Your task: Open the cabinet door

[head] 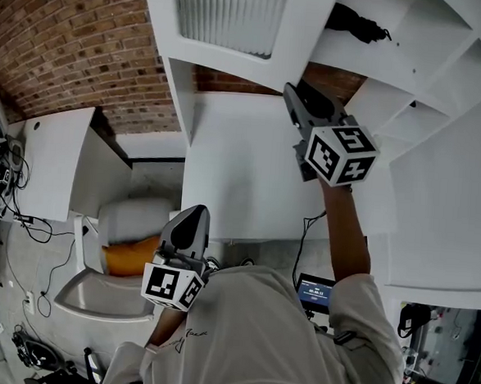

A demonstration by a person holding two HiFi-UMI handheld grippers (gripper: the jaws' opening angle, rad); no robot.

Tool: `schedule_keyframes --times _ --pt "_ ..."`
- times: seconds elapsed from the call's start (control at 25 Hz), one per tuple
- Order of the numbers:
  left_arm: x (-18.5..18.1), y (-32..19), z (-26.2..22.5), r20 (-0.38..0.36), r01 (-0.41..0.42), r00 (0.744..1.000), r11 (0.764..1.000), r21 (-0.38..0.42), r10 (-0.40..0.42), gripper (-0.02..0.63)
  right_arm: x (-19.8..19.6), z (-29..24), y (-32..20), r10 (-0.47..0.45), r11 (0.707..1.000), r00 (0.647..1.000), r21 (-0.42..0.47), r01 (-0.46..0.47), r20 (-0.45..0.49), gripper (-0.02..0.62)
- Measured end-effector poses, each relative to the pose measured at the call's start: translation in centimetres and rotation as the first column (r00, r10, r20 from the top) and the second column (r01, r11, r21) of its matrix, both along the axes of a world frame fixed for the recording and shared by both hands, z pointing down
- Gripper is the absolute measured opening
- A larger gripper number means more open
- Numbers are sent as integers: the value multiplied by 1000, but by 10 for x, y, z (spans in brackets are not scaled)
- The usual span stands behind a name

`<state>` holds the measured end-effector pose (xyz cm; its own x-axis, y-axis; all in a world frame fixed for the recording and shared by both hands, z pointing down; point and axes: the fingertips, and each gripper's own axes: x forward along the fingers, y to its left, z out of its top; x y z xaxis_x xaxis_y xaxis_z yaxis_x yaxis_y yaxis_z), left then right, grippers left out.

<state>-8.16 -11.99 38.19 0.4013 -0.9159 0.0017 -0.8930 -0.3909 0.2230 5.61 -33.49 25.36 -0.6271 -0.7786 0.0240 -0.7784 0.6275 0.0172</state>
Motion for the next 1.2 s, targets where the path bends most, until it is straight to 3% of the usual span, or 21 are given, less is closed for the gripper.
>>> schedule_keyframes --times 1.2 --pt "11 10 5 -9 -11 1000 1000 -10 11 17 -13 0 46 -92 996 995 1 92 30 77"
